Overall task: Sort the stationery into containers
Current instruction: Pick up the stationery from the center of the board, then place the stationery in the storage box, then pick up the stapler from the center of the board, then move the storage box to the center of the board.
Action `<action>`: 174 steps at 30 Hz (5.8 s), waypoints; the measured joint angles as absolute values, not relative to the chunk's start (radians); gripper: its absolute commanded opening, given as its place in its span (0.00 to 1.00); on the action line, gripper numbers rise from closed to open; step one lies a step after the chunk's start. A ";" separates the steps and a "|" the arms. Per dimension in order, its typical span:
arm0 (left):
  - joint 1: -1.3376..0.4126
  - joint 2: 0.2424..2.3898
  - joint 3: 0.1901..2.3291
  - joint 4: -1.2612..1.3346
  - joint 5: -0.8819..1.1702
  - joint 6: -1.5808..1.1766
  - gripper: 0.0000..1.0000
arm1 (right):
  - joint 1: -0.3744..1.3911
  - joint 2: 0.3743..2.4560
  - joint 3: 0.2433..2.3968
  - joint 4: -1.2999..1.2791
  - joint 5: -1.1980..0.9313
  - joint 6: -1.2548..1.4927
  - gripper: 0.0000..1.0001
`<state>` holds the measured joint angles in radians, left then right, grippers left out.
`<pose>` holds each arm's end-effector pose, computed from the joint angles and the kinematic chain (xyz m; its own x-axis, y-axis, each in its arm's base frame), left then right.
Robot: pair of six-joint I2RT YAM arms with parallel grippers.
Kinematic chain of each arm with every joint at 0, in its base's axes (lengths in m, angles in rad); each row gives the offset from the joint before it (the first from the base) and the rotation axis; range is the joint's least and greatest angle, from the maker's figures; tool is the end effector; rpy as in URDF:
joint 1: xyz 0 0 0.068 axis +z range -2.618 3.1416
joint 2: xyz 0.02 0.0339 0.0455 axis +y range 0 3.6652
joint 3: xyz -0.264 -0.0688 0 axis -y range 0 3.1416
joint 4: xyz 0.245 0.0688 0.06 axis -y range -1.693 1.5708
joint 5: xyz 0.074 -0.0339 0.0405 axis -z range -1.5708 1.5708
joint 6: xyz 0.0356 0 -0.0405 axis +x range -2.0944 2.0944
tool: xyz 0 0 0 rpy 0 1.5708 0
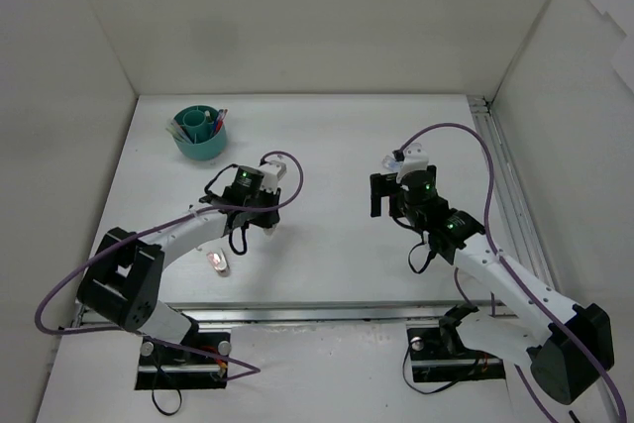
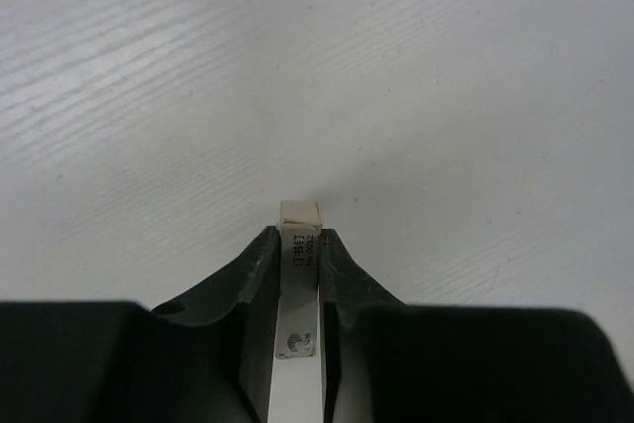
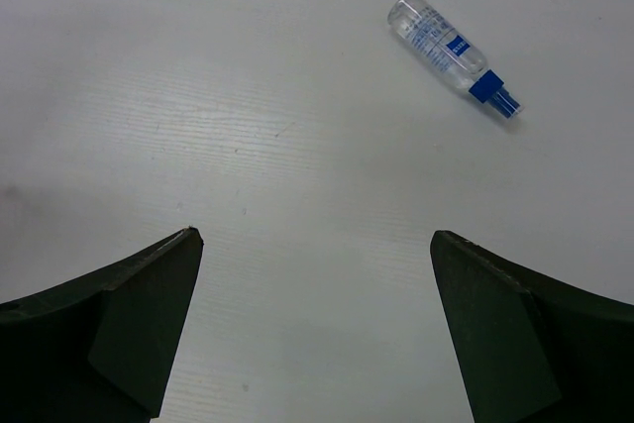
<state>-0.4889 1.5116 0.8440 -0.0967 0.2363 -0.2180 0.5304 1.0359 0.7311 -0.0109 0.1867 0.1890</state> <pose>0.2718 -0.1540 0.1973 -0.7275 0.1489 -0.6697 0.4593 0.8308 -0.3143 0.2110 0.1161 0.2905 -0.3279 0.0217 -0.9445 -0.2884 0.9497 0.1220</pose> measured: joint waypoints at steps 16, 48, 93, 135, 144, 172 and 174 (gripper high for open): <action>-0.190 1.428 1.144 -0.106 -0.027 -0.221 0.00 | 0.488 1.048 0.737 -0.014 0.239 0.180 0.98; 0.067 2.043 1.600 0.215 0.070 -0.196 0.21 | 0.411 1.244 0.873 -0.013 0.228 0.159 0.98; -0.101 0.771 0.495 -0.489 0.039 -0.785 1.00 | 0.385 1.049 0.707 0.056 0.069 0.244 0.98; -0.245 1.172 0.963 -0.383 -0.393 -0.755 0.23 | 0.377 1.066 0.707 0.045 0.144 0.233 0.98; -0.039 1.519 1.296 0.119 -0.208 -0.330 0.20 | 0.366 1.073 0.712 0.043 0.208 0.197 0.98; 0.026 2.252 1.789 0.448 0.094 -0.176 0.20 | 0.303 1.242 0.791 0.048 0.258 0.139 0.98; 0.027 2.272 1.794 0.455 0.092 -0.193 0.18 | 0.298 1.244 0.792 0.047 0.259 0.139 0.98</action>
<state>0.0265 2.2719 1.7939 0.4553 0.0917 -0.1928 0.2977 1.2442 0.7918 0.0475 0.2588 0.1394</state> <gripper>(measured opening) 0.297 0.979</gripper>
